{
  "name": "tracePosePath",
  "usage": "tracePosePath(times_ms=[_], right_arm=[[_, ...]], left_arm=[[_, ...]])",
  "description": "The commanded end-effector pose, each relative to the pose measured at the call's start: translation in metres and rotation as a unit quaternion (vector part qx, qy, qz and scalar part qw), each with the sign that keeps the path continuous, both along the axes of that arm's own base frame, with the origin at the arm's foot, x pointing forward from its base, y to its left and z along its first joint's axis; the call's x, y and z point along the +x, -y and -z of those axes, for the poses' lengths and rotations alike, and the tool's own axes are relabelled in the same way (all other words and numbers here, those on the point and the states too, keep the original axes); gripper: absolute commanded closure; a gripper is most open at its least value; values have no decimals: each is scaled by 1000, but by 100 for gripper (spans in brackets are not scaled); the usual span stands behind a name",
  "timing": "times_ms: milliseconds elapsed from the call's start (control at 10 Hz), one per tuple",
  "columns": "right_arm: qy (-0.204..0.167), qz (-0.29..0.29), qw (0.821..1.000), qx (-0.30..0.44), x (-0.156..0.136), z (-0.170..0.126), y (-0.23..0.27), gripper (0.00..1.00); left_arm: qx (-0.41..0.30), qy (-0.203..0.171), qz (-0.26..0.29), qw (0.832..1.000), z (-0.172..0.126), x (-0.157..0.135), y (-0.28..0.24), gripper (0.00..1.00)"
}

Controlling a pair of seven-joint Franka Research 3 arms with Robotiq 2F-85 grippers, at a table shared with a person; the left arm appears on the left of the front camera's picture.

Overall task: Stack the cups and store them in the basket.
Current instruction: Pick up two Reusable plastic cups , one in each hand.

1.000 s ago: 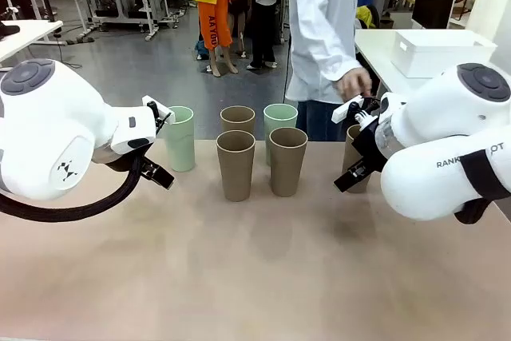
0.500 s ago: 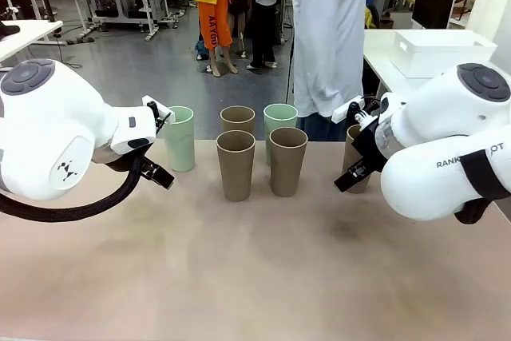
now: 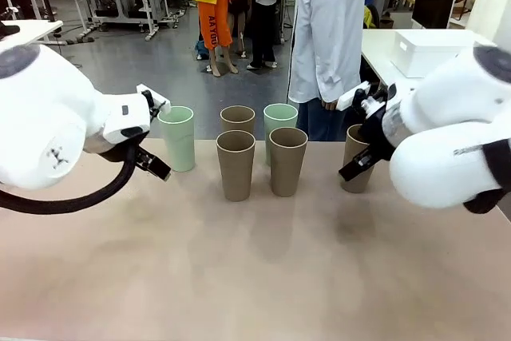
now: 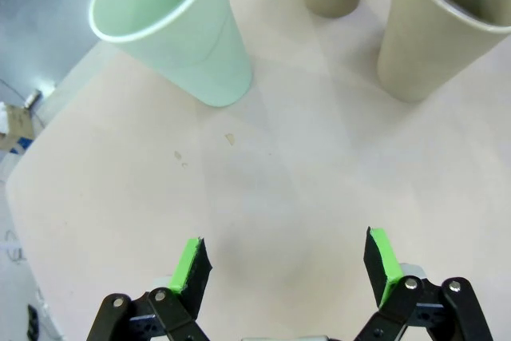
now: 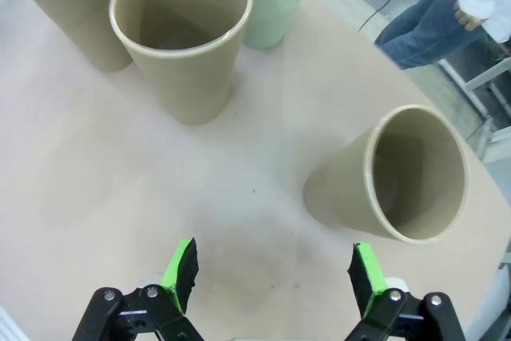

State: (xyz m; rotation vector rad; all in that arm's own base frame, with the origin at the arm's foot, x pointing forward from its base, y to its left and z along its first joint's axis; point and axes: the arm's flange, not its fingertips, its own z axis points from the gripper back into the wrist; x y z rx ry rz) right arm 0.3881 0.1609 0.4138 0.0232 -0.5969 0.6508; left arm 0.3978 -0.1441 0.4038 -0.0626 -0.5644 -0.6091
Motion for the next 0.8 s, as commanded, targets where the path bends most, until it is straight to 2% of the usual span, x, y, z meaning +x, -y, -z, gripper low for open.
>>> tracePosePath(times_ms=[0,100,300,500,700], right_arm=[[3,-28,1000,3,-20,-50,30,0],[8,-44,999,4,-32,-69,57,0],[22,-65,998,16,-46,-88,112,0],[40,-110,993,30,-53,-92,161,0],[54,-159,985,49,-63,-87,199,0]], left_arm=[[-20,-28,55,998,-42,-8,-35,0],[-15,-29,87,996,-59,-15,-57,0],[-11,-25,145,989,-74,-25,-102,0],[-25,-20,182,983,-74,-33,-148,0],[-68,4,228,971,-67,-38,-187,0]])
